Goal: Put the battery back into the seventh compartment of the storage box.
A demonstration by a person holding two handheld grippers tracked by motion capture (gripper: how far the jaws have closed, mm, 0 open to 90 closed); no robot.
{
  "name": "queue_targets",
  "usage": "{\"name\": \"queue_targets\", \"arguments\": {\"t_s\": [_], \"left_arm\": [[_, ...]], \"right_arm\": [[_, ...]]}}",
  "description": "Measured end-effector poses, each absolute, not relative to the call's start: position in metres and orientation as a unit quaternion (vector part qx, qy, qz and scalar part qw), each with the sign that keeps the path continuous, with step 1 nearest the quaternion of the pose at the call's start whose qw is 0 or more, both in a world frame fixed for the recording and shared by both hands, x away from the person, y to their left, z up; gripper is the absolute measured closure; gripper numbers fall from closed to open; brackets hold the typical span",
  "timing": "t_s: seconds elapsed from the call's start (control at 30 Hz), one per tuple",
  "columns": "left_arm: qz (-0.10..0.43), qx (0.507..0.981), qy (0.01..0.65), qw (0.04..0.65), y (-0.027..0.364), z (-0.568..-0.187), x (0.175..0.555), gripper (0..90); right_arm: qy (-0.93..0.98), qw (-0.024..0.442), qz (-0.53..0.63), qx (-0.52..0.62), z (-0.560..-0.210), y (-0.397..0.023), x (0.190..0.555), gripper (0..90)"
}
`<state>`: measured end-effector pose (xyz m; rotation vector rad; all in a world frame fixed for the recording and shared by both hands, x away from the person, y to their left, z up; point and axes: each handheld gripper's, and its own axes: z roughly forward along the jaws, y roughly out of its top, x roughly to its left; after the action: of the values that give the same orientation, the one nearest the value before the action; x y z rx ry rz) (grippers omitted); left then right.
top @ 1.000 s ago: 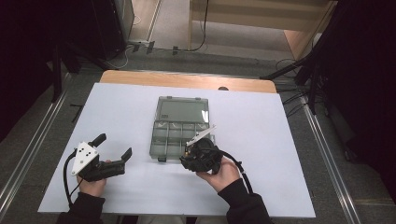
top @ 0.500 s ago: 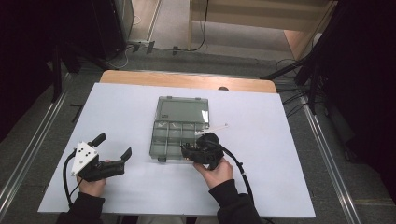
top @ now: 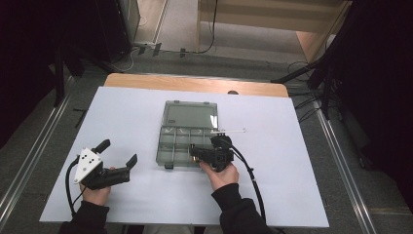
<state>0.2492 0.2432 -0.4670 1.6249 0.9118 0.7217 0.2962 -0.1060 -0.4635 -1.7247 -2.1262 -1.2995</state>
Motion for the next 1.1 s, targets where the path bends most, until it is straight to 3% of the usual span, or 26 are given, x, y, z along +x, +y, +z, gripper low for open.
{"name": "queue_targets", "arguments": {"t_s": [0.33,0.47,0.53,0.57,0.67,1.1], "left_arm": [[0.304,0.683,0.385,0.542,0.244,-0.466,0.249,0.0],[0.304,0.683,0.384,0.542,0.243,-0.466,0.249,0.0],[0.304,0.684,0.383,0.542,0.243,-0.467,0.249,0.0],[0.304,0.684,0.383,0.541,0.243,-0.467,0.249,0.0],[0.304,0.684,0.384,0.540,0.243,-0.467,0.249,0.0],[0.303,0.684,0.384,0.541,0.242,-0.467,0.248,0.0]], "right_arm": [[-0.687,0.061,-0.414,-0.593,-0.475,-0.106,0.303,68.5],[-0.699,0.036,-0.426,-0.573,-0.470,-0.106,0.298,40.9],[-0.707,0.036,-0.440,-0.552,-0.468,-0.107,0.297,24.3],[-0.707,0.036,-0.440,-0.552,-0.468,-0.107,0.297,24.3],[-0.719,0.048,-0.451,-0.527,-0.469,-0.109,0.298,0.0],[-0.736,-0.092,-0.515,-0.430,-0.462,-0.136,0.272,0.3]]}}
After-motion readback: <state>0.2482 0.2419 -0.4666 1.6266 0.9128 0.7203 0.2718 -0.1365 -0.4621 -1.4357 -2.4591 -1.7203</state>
